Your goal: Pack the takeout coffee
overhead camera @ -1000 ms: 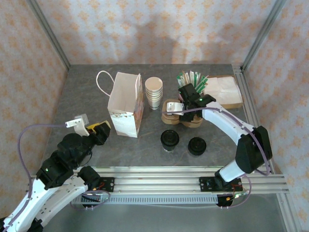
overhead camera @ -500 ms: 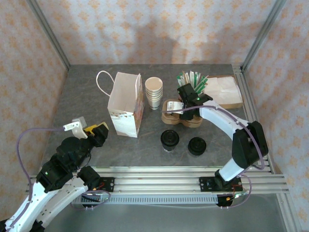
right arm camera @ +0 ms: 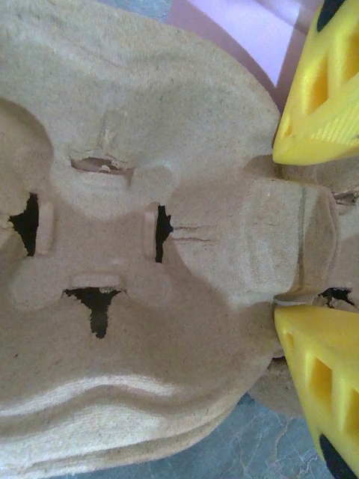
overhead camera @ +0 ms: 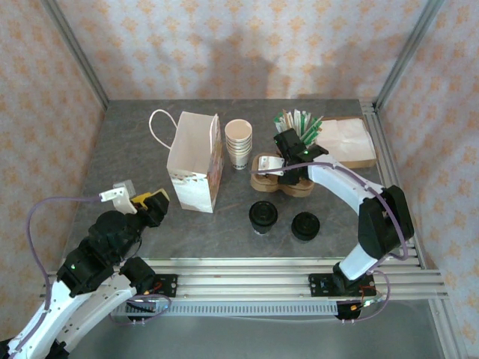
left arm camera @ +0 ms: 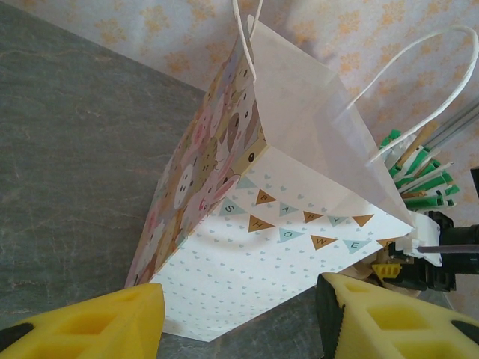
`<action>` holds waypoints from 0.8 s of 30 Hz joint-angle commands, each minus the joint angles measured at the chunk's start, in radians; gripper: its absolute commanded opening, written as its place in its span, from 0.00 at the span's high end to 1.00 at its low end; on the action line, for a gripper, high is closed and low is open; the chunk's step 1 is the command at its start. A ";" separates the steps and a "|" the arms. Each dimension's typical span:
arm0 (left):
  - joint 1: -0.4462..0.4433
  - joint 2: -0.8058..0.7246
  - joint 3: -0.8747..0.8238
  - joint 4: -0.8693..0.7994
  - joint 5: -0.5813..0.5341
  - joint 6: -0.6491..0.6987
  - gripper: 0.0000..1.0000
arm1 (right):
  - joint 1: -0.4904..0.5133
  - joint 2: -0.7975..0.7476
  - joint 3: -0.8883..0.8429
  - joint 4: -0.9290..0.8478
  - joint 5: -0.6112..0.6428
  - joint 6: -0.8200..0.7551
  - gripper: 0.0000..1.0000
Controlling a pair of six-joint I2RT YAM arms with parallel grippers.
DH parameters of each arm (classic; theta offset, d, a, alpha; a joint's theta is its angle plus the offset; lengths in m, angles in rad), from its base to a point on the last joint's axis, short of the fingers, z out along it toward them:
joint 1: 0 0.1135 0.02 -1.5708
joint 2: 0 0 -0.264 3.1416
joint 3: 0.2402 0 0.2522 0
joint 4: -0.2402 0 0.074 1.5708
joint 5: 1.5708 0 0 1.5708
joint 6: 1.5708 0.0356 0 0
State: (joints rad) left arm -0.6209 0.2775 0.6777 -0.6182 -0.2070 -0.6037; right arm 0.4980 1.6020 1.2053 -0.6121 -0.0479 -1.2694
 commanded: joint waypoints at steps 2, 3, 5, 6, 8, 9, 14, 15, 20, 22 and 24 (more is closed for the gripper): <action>0.006 0.017 -0.011 0.021 0.012 0.010 0.43 | -0.012 0.004 0.033 -0.021 0.021 0.000 0.48; 0.006 0.017 -0.012 0.021 0.014 0.008 0.43 | -0.011 -0.001 0.035 -0.027 0.016 -0.001 0.48; 0.007 0.017 -0.014 0.024 0.013 0.008 0.43 | -0.011 -0.008 0.037 -0.036 0.004 -0.001 0.48; 0.006 0.017 -0.014 0.025 0.011 0.009 0.43 | -0.013 -0.013 0.035 -0.037 0.000 0.001 0.48; 0.006 0.018 -0.017 0.028 0.012 0.006 0.43 | -0.012 -0.022 0.029 -0.044 -0.006 0.000 0.48; 0.007 0.018 -0.018 0.030 0.013 0.005 0.43 | -0.012 -0.026 0.024 -0.047 -0.011 -0.001 0.47; 0.006 0.024 -0.018 0.035 0.018 0.002 0.43 | -0.012 -0.047 0.013 -0.052 -0.026 -0.001 0.45; 0.006 0.025 -0.017 0.035 0.019 0.001 0.43 | -0.012 -0.050 0.013 -0.051 -0.026 0.000 0.45; 0.006 0.026 -0.012 0.037 0.022 -0.001 0.43 | -0.019 -0.060 0.008 -0.037 -0.038 0.007 0.47; 0.006 0.025 -0.012 0.037 0.022 -0.002 0.43 | -0.021 -0.056 0.007 -0.032 -0.038 0.004 0.47; 0.006 0.025 -0.014 0.036 0.021 -0.005 0.43 | -0.021 -0.051 0.010 -0.028 -0.043 0.008 0.47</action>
State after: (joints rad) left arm -0.6209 0.2966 0.6701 -0.6090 -0.1909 -0.6041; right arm 0.4839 1.5742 1.2102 -0.6308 -0.0776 -1.2694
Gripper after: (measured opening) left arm 0.567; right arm 0.528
